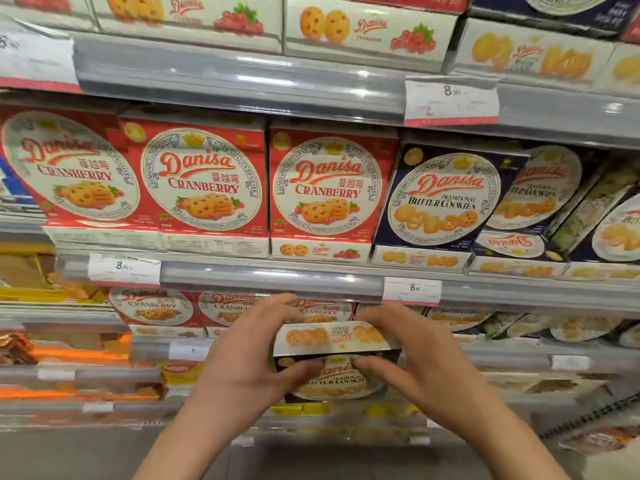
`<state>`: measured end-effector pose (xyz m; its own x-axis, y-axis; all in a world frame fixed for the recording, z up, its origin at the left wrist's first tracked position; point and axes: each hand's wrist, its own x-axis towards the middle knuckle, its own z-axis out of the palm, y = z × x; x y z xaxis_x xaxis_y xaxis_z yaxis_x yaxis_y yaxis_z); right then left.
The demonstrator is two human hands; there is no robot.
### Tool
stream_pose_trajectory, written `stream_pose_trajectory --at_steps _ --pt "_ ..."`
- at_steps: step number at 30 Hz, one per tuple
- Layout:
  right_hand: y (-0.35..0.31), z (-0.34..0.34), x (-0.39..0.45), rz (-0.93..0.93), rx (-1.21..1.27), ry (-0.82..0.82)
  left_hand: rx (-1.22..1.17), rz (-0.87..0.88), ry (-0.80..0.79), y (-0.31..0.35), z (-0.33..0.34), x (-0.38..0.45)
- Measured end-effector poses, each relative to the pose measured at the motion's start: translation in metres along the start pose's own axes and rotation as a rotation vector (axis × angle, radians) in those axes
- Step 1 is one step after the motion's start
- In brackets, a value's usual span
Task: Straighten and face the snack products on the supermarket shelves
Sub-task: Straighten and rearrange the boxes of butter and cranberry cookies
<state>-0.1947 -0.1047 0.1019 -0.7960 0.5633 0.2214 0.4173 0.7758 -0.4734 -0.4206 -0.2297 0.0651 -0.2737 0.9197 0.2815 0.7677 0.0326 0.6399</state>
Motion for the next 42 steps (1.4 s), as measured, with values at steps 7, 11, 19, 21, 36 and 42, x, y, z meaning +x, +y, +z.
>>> stream_pose_trajectory --at_steps 7,11,19,21,36,42 --pt "0.047 -0.042 -0.041 0.104 0.073 0.000 -0.389 -0.145 -0.058 0.059 0.025 0.014" --pt "0.068 -0.050 -0.055 0.060 -0.099 0.001 -0.306 -0.048 -0.020 0.089 0.050 0.026" --pt "0.094 -0.125 -0.077 -0.014 -0.164 0.164 0.072 0.224 0.049 0.102 0.098 0.047" --pt "0.099 -0.150 -0.081 -0.032 -0.215 0.292 0.244 0.260 0.121 0.091 0.111 0.054" --pt "0.093 -0.214 -0.049 -0.073 -0.479 0.522 0.543 0.369 0.195 0.067 0.137 0.062" --pt "0.097 -0.213 -0.037 -0.055 -0.466 0.458 0.580 0.390 0.141 0.061 0.132 0.061"
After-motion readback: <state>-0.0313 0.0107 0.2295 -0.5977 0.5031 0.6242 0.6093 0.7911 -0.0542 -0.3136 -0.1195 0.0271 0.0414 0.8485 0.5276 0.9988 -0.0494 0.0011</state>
